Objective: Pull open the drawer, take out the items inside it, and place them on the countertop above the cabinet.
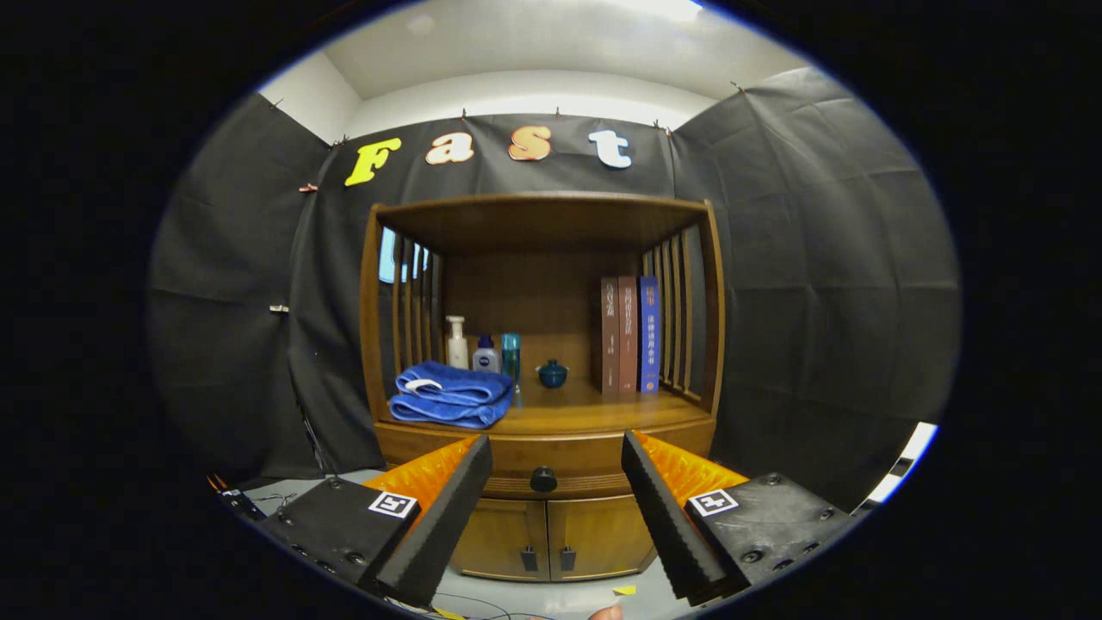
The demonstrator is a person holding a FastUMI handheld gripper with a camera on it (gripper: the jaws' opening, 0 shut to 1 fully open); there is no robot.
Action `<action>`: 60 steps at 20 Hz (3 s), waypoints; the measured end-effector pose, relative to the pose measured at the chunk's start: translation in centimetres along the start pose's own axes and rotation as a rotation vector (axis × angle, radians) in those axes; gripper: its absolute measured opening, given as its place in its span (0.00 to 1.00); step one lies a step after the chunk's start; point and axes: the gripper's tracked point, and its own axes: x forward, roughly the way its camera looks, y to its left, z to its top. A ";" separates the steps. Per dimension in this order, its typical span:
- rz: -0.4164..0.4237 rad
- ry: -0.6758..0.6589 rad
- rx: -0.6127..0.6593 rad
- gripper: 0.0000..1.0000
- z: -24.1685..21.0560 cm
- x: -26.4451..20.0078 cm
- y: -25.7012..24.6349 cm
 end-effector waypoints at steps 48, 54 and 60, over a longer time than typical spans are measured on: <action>0.036 0.259 -0.009 0.25 -17.0 0.7 1.3; 0.041 0.275 0.001 0.25 -17.4 -0.9 1.4; 0.038 0.298 0.014 0.86 -15.1 -2.6 0.6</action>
